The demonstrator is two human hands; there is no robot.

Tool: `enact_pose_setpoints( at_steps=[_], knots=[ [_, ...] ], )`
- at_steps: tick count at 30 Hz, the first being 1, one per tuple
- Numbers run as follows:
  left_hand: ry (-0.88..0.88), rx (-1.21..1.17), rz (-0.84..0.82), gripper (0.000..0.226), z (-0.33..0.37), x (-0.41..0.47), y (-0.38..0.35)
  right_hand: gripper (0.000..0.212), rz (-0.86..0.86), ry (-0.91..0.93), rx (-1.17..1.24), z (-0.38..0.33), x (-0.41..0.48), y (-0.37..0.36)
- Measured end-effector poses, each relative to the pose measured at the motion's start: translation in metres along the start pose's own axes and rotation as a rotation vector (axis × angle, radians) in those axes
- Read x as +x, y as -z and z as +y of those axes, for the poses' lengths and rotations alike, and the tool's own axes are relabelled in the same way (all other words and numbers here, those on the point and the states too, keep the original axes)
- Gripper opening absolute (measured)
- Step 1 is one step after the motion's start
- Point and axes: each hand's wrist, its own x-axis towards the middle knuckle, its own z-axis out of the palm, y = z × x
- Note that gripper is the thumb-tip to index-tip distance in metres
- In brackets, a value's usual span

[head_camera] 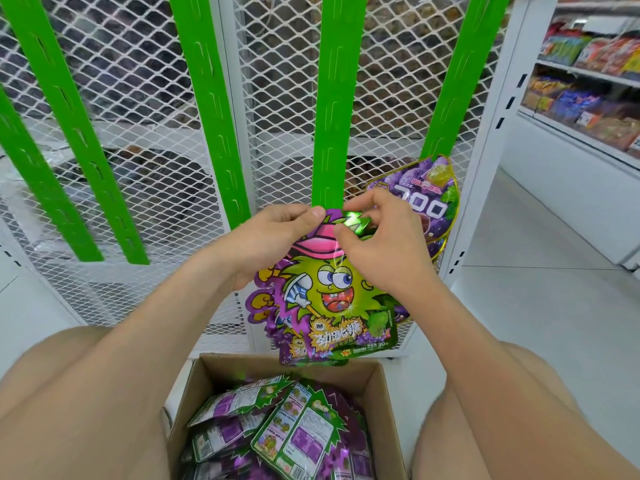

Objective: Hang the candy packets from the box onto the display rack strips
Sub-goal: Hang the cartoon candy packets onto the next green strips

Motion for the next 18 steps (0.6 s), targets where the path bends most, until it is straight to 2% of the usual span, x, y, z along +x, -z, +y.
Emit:
enact_pose_setpoints(
  at_steps=[5, 8, 11, 13, 14, 17, 18],
  knots=[
    [-0.028, -0.014, 0.009, 0.034, -0.004, 0.000, -0.003, 0.025, -0.031, 0.032, -0.030, 0.008, 0.000, -0.001],
    [-0.151, 0.263, 0.172, 0.042, -0.014, 0.006, -0.001, 0.028, -0.125, 0.037, -0.123, 0.017, -0.003, -0.007],
    [-0.328, 0.481, 0.273, 0.025, -0.022, 0.010, 0.002, 0.029, -0.108, 0.062, -0.148, 0.021, -0.006, -0.011],
    [-0.388, 0.649, 0.321, 0.008, -0.028, 0.007, -0.001, 0.027, -0.054, 0.103, -0.134, 0.020, -0.008, -0.012],
    [-0.417, 0.733, 0.340, 0.007, -0.031, 0.004, -0.003, 0.025, -0.020, 0.122, -0.137, 0.020, -0.009, -0.012],
    [-0.460, 0.837, 0.444, 0.044, -0.045, -0.012, -0.012, 0.026, 0.107, 0.172, -0.147, 0.016, -0.020, -0.008],
    [-0.482, 0.869, 0.513, 0.048, -0.048, -0.018, -0.014, 0.023, 0.108, 0.196, -0.133, 0.015, -0.027, -0.008]
  ],
)
